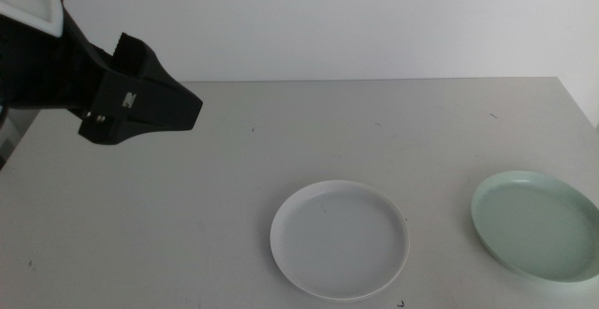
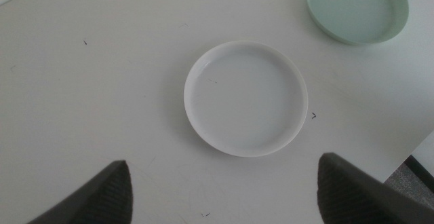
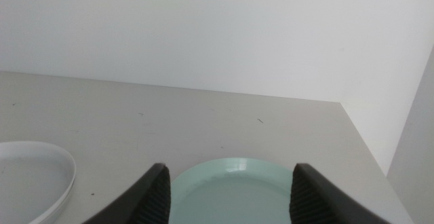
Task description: Stack the three bowls on top of each other.
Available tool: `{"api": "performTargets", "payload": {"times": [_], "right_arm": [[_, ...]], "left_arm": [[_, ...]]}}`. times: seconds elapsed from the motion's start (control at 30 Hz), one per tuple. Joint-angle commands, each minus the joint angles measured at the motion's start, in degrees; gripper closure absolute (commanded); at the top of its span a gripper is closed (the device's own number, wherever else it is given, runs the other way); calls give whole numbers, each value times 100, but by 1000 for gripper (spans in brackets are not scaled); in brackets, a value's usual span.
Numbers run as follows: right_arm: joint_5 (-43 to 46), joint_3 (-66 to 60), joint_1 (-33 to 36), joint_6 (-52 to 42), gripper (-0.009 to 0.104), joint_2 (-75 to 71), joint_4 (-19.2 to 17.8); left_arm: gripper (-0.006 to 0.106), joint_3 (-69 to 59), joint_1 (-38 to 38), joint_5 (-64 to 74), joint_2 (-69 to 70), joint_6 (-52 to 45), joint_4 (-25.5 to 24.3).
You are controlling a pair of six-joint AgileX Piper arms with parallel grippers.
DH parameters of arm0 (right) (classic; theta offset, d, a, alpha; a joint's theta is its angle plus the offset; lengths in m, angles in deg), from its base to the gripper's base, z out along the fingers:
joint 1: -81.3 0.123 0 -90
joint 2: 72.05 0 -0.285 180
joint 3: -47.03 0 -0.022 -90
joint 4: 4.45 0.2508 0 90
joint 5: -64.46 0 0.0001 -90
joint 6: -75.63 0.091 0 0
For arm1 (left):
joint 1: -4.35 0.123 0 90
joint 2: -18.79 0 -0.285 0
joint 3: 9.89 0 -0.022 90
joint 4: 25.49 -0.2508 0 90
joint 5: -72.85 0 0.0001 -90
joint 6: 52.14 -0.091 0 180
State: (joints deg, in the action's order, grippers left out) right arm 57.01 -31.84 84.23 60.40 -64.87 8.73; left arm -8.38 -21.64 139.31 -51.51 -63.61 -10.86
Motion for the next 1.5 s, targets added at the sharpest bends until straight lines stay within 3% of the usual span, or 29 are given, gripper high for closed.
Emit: {"api": "performTargets", "payload": {"times": [0.0, 0.2, 0.43, 0.53, 0.67, 0.87, 1.03, 1.47], "right_arm": [[346, 156, -38, -50, 49, 16, -172], [-961, 1338, -38, -50, 49, 153, -817], [-2595, 2974, -38, -50, 49, 909, -937], [-2743, 3633, -38, -39, 49, 1442, -1088], [-3536, 4458, -38, 550, 49, 2317, -921], [-4979, 5878, -38, 1876, 49, 3650, -1041], [-5479, 6520, -38, 2672, 49, 4641, -1319], [-5536, 6673, -38, 2750, 49, 6308, -1372]], "left_arm": [[-5, 182, -24, -252, 85, -1, 85], [-5, 182, -24, -252, 85, -1, 74], [-5, 182, -24, -252, 85, -1, 53], [-5, 177, -24, -252, 85, -1, 41], [-5, 166, -24, -252, 85, -1, 41], [-5, 166, -24, -252, 85, -1, 41], [-5, 166, -24, -252, 85, -1, 41], [-5, 167, -24, -252, 85, -1, -4]]}}
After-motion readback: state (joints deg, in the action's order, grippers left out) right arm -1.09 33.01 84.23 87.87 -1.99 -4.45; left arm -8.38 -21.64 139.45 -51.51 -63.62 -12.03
